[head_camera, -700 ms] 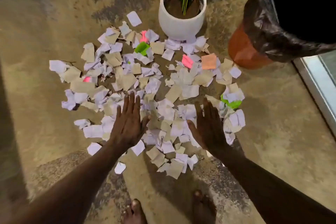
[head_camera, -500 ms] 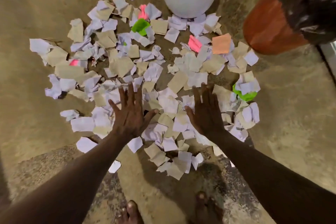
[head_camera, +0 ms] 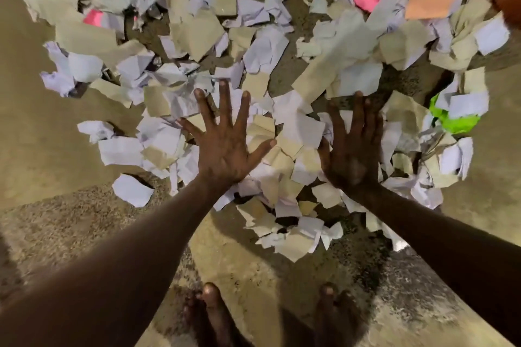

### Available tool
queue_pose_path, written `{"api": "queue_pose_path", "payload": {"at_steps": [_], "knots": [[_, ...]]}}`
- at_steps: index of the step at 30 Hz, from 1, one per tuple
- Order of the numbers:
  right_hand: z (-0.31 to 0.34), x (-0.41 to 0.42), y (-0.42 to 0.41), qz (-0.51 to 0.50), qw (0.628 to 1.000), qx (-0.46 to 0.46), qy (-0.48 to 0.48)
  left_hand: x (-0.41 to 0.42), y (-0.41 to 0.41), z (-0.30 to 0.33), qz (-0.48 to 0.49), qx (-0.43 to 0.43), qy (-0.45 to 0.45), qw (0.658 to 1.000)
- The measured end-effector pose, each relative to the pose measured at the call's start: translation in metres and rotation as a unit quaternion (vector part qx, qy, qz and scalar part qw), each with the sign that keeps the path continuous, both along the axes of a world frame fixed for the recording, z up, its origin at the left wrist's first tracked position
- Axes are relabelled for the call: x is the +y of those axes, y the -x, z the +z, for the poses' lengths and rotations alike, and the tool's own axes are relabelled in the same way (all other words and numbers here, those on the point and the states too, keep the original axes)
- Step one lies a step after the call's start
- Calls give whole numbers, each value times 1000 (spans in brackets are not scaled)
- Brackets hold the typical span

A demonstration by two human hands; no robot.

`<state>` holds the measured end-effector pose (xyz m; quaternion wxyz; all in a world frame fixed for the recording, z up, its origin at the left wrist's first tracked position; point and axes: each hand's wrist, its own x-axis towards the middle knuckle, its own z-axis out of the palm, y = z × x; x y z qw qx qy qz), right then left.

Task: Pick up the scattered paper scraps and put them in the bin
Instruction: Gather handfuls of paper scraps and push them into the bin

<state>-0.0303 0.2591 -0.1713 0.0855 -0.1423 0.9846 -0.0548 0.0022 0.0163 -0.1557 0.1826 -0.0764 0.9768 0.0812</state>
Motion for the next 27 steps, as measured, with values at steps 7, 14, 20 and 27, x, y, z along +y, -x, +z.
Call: {"api": "queue_pose_path", "payload": {"at_steps": [7,14,20,27], "knots": [[-6,0,3,-3,1000,26,-2,0,0,-9,-2,39,9,999],[-13,3,1,6,999,44,12,-1,-7,-18,-16,104,25,994],[-11,4,-2,3,999,45,12,-2,-11,-19,-19,121,-2,993],[41,3,14,-2,999,-37,35,-7,12,29,-96,-17,44,994]]}}
